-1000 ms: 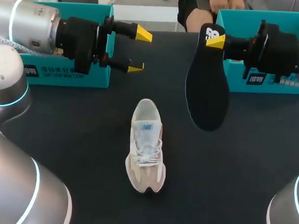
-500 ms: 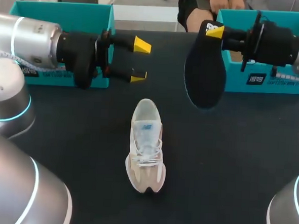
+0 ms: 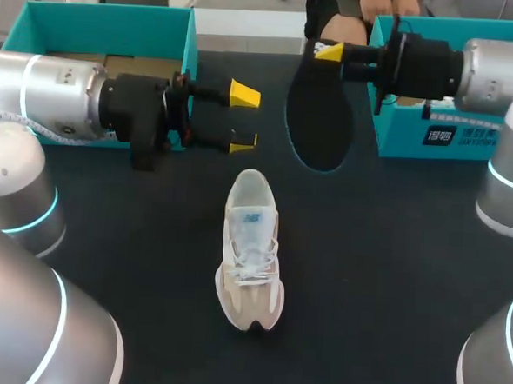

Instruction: Take the shoe out of the shoebox, open the shoe tongue, remove and reinsert the insole, then place the shoe into the shoebox

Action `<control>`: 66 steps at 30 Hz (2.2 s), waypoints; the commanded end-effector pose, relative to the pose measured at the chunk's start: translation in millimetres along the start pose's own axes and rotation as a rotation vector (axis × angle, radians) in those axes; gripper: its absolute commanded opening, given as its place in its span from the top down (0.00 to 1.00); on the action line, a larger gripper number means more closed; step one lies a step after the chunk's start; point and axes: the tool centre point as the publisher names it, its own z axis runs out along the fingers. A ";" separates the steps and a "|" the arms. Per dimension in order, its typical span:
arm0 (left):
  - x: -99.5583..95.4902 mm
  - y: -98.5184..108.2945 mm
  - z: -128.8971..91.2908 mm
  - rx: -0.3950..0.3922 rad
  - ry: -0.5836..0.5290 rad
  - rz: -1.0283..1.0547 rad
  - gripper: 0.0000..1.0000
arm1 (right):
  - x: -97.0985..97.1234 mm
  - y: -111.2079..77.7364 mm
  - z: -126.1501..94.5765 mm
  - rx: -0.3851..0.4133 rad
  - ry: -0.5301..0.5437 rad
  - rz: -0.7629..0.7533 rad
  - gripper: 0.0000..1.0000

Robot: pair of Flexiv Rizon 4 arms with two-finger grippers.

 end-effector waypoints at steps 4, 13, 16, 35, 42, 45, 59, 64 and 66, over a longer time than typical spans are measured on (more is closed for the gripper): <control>6.3 18.3 22.5 -0.014 -0.021 0.027 0.11 | -5.1 -2.9 39.1 -0.004 0.003 0.012 1.00; 7.9 31.2 36.9 -0.042 -0.035 0.045 0.59 | -8.4 -6.8 55.7 -0.006 0.010 0.011 1.00; 8.5 30.6 36.4 -0.049 -0.040 0.039 0.89 | -9.2 -9.5 56.9 -0.021 0.019 0.010 1.00; 4.4 7.7 -0.3 -0.039 -0.054 -0.046 1.00 | -11.6 -17.9 27.4 0.087 0.010 -0.135 0.00; 2.1 -3.0 -19.4 -0.039 -0.053 -0.075 1.00 | -19.0 -39.2 -15.9 0.152 -0.022 -0.197 0.00; 1.8 -6.1 -27.2 -0.042 -0.058 -0.095 1.00 | -19.6 -46.1 -35.7 0.148 -0.029 -0.217 0.00; 1.1 -9.7 -35.3 -0.045 -0.043 -0.105 1.00 | -18.5 -50.0 -56.3 0.161 -0.040 -0.259 0.00; 1.1 -9.7 -35.3 -0.045 -0.043 -0.105 1.00 | -18.5 -50.0 -56.3 0.161 -0.040 -0.259 0.00; 1.1 -9.7 -35.3 -0.045 -0.043 -0.105 1.00 | -18.5 -50.0 -56.3 0.161 -0.040 -0.259 0.00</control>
